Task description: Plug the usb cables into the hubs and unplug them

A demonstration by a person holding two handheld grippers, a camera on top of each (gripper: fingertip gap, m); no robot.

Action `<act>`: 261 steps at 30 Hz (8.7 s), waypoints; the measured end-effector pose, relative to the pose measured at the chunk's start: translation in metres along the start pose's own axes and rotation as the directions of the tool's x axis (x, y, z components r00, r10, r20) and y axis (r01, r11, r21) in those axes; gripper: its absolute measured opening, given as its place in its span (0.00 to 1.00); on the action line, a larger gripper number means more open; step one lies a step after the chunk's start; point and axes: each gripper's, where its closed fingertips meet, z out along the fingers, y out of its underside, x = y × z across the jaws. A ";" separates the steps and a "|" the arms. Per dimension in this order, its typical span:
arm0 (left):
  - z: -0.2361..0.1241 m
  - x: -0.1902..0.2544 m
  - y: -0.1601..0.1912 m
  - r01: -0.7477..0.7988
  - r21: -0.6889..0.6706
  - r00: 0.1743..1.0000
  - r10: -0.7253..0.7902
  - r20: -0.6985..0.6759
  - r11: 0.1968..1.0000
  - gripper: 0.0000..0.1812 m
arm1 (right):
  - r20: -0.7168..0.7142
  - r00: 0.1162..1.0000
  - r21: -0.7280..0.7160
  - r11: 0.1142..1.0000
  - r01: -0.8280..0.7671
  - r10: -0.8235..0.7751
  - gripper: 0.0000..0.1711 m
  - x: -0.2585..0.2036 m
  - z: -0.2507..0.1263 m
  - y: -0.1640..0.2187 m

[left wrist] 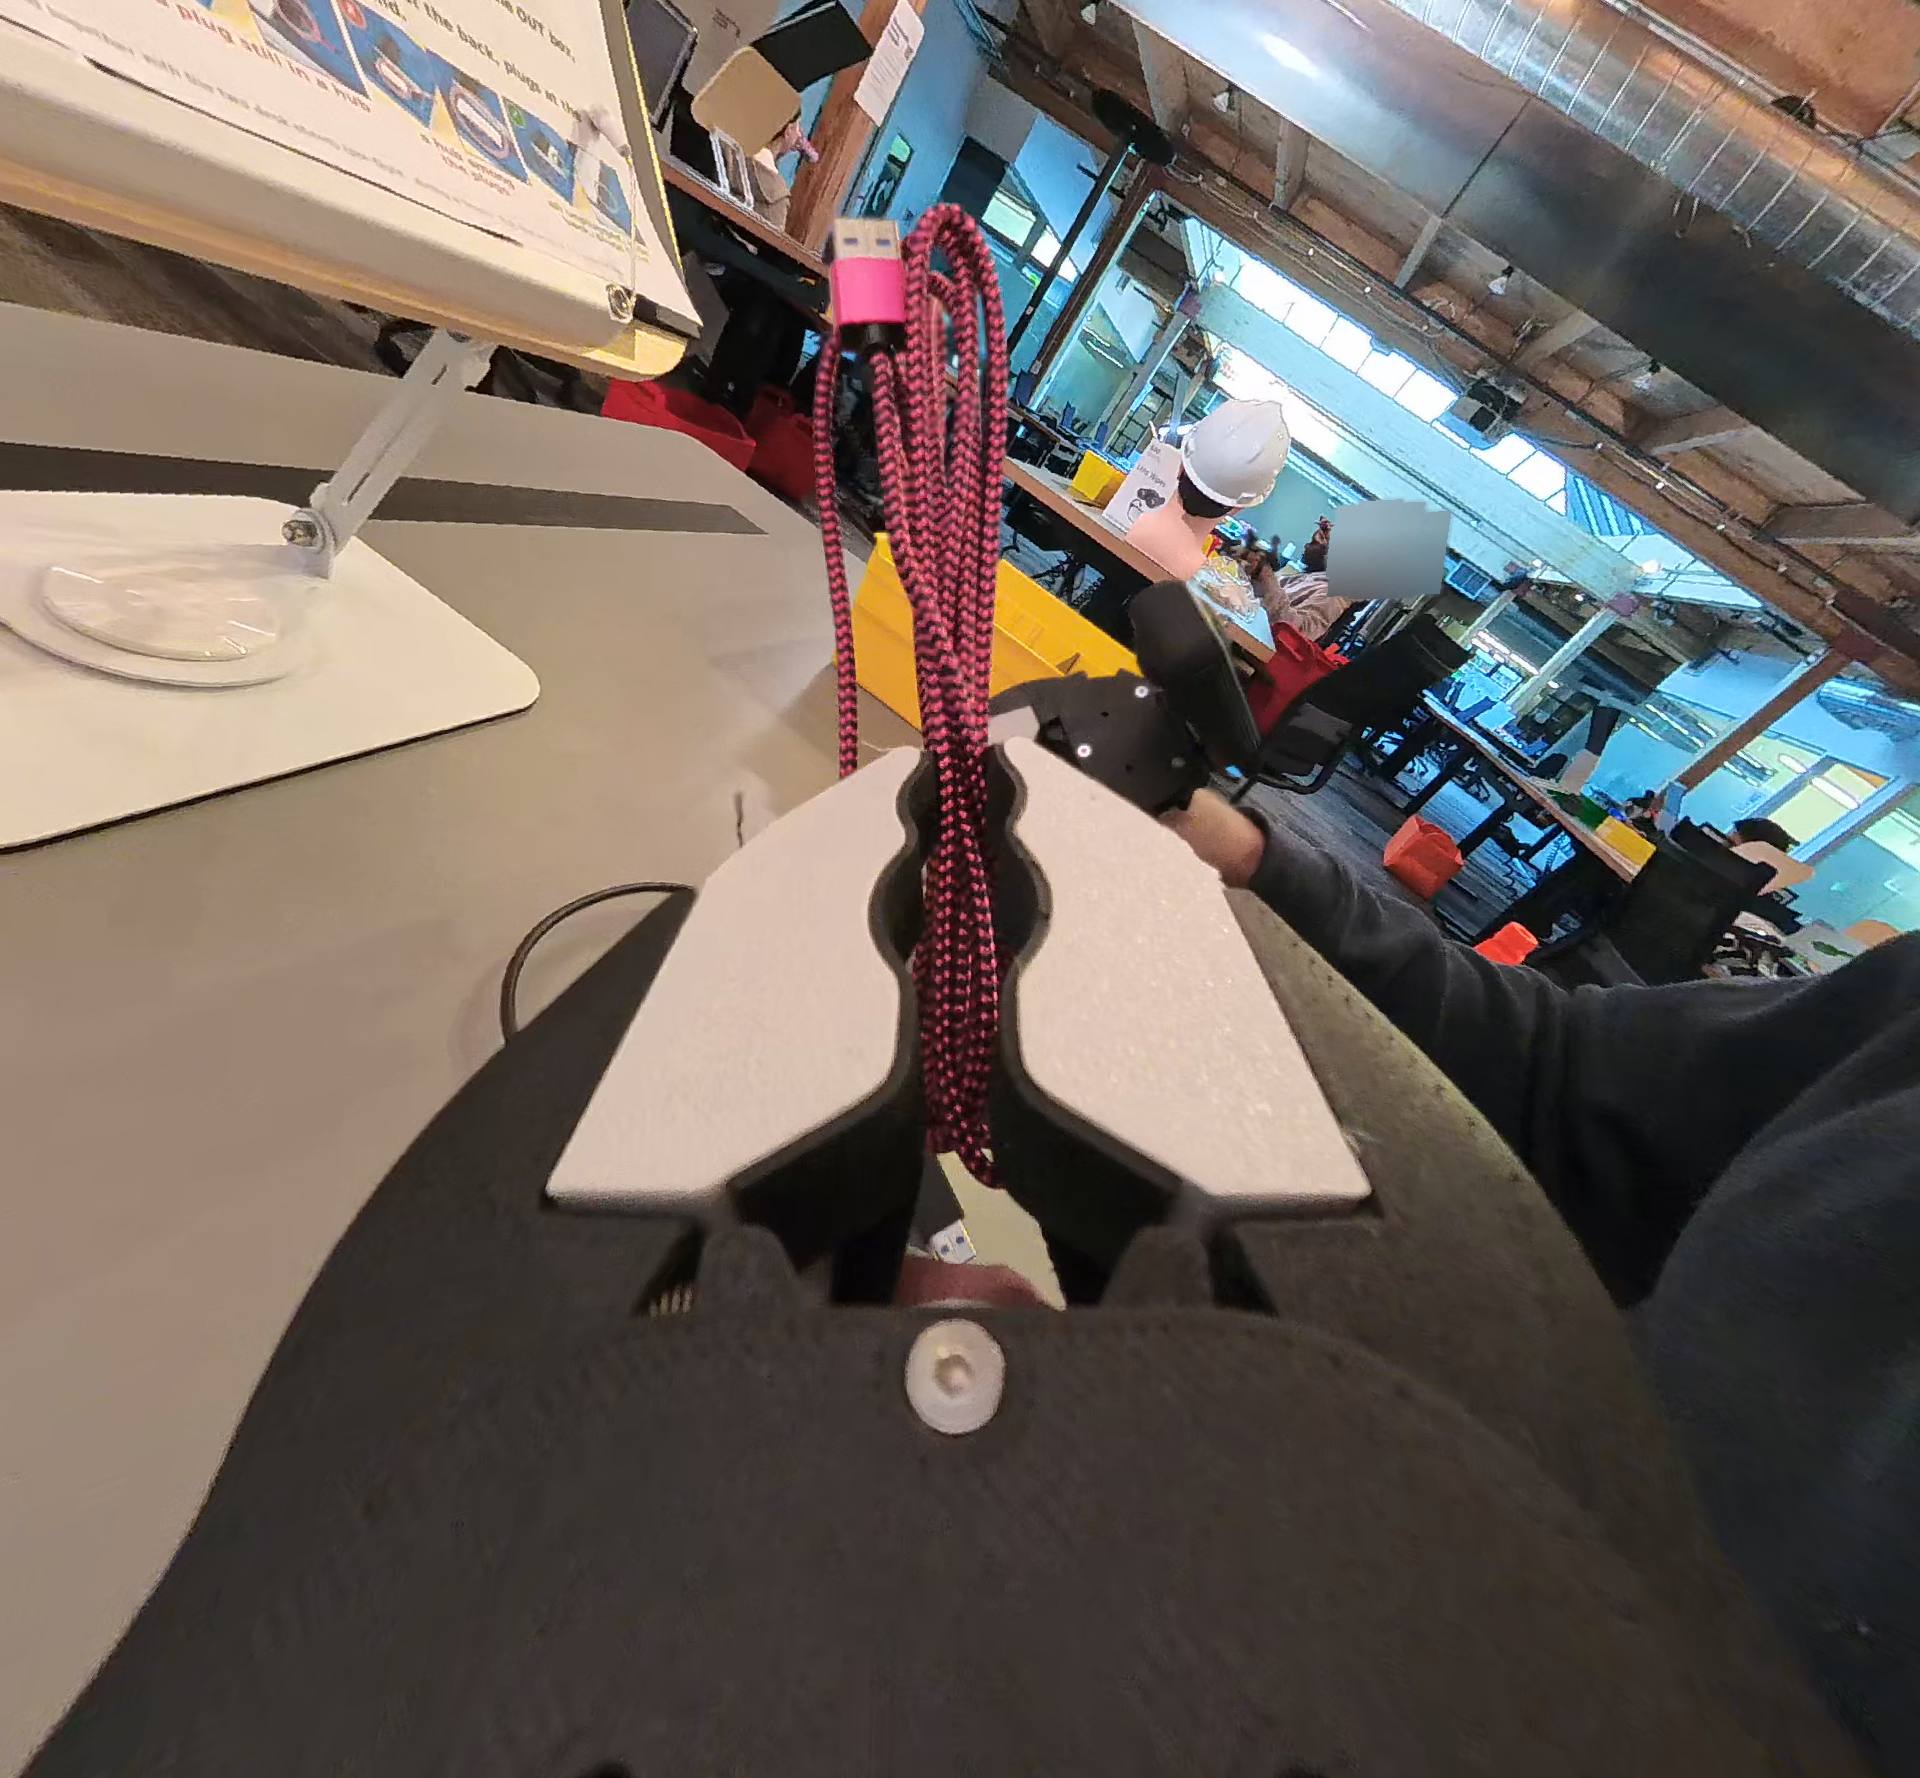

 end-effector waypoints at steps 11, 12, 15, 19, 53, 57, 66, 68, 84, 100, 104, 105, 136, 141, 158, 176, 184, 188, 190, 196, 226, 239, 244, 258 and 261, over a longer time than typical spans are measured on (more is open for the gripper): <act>0.012 0.024 0.006 0.081 0.016 0.985 -0.078 -0.156 0.997 0.04 | 0.471 0.880 0.462 0.831 -0.308 0.064 0.21 -0.082 -0.074 -0.163; 0.014 0.027 0.009 0.062 0.003 0.986 -0.060 -0.157 0.998 0.04 | 0.517 0.853 0.473 0.807 -0.354 0.071 0.20 -0.088 -0.074 -0.174; 0.017 0.034 0.015 0.015 -0.021 0.987 -0.019 -0.161 1.000 0.04 | 0.588 0.805 0.497 0.749 -0.438 0.080 0.15 -0.093 -0.074 -0.193; 0.018 0.039 0.019 0.003 -0.053 0.977 -0.015 -0.212 0.999 0.04 | 0.645 0.761 0.496 0.722 -0.482 0.064 0.02 -0.091 -0.077 -0.192; -0.032 -0.027 -0.030 -0.171 -0.160 0.974 0.192 0.122 0.972 0.03 | 0.247 0.919 0.551 0.736 -0.393 0.306 0.00 0.022 -0.127 -0.086; -0.058 -0.025 -0.066 -0.235 -0.148 0.946 0.261 0.192 0.961 0.03 | 0.175 0.934 0.460 0.812 -0.358 0.312 0.00 0.013 -0.104 -0.062; -0.076 -0.023 -0.080 -0.305 -0.276 0.894 0.374 0.246 0.911 0.03 | 0.248 0.936 0.285 0.905 -0.316 0.248 0.02 -0.056 -0.060 -0.041; -0.059 -0.019 -0.063 -0.332 -0.346 0.882 0.419 0.216 0.878 0.03 | 0.305 0.937 0.257 0.933 -0.252 0.169 0.07 -0.088 -0.054 -0.049; -0.034 -0.013 -0.046 -0.516 -0.758 0.456 0.877 0.151 0.399 0.03 | 0.193 0.981 0.637 0.763 -0.106 -0.025 0.29 -0.076 -0.143 -0.226; -0.030 -0.006 -0.015 -0.557 -0.780 0.355 0.931 0.087 0.285 0.04 | 0.337 0.941 0.601 0.765 -0.231 0.020 0.07 -0.072 -0.095 -0.216; -0.033 0.007 -0.012 -0.573 -0.737 0.443 0.892 0.091 0.359 0.16 | 0.356 0.935 0.618 0.751 -0.234 -0.002 0.08 -0.071 -0.083 -0.206; -0.035 0.009 -0.012 -0.573 -0.724 0.476 0.875 0.088 0.384 0.18 | 0.366 0.930 0.630 0.742 -0.230 -0.022 0.07 -0.073 -0.082 -0.204; 0.031 0.066 -0.014 -0.336 -0.060 0.911 0.308 -0.276 0.940 0.04 | 0.635 0.750 0.752 0.375 -0.543 -0.186 0.08 -0.081 -0.117 -0.210; 0.032 0.068 -0.013 -0.325 -0.056 0.913 0.298 -0.279 0.944 0.03 | 0.628 0.755 0.757 0.372 -0.537 -0.189 0.08 -0.081 -0.118 -0.209; 0.026 0.065 -0.011 -0.362 -0.107 0.910 0.326 -0.257 0.926 0.02 | 0.580 0.790 0.776 0.431 -0.461 -0.200 0.09 -0.076 -0.117 -0.205; 0.028 0.067 -0.014 -0.408 -0.062 0.896 0.386 -0.221 0.911 0.03 | 0.630 0.751 0.743 0.433 -0.510 -0.197 0.07 -0.076 -0.120 -0.202; 0.028 0.068 -0.015 -0.400 -0.037 0.898 0.383 -0.217 0.916 0.03 | 0.640 0.744 0.741 0.412 -0.530 -0.195 0.06 -0.076 -0.122 -0.204; 0.027 0.068 -0.014 -0.386 -0.036 0.903 0.370 -0.220 0.922 0.03 | 0.645 0.739 0.741 0.395 -0.544 -0.192 0.06 -0.075 -0.122 -0.203; 0.027 0.068 -0.014 -0.380 -0.033 0.905 0.364 -0.223 0.925 0.03 | 0.650 0.736 0.738 0.389 -0.551 -0.191 0.06 -0.075 -0.122 -0.203; 0.027 0.069 -0.014 -0.377 -0.036 0.905 0.359 -0.227 0.926 0.02 | 0.652 0.733 0.738 0.381 -0.557 -0.193 0.07 -0.076 -0.123 -0.203; 0.001 0.058 -0.008 -0.490 -0.265 0.867 0.433 -0.245 0.831 0.02 | 0.370 0.856 0.696 0.718 0.002 -0.361 0.07 -0.095 -0.101 -0.209; 0.002 0.066 -0.012 -0.379 -0.220 0.904 0.309 -0.294 0.899 0.12 | 0.452 0.848 0.776 0.590 -0.222 -0.276 0.06 -0.098 -0.106 -0.207; 0.007 0.064 -0.010 -0.263 -0.160 0.931 0.206 -0.302 0.952 0.11 | 0.426 0.869 0.819 0.516 -0.252 -0.252 0.06 -0.097 -0.108 -0.209; 0.014 0.066 -0.011 -0.202 0.039 0.951 0.206 -0.230 0.979 0.08 | 0.476 0.857 0.816 0.463 -0.347 -0.197 0.06 -0.097 -0.104 -0.206; 0.014 0.067 -0.011 -0.220 0.044 0.948 0.224 -0.227 0.974 0.08 | 0.484 0.850 0.812 0.467 -0.349 -0.206 0.05 -0.097 -0.105 -0.206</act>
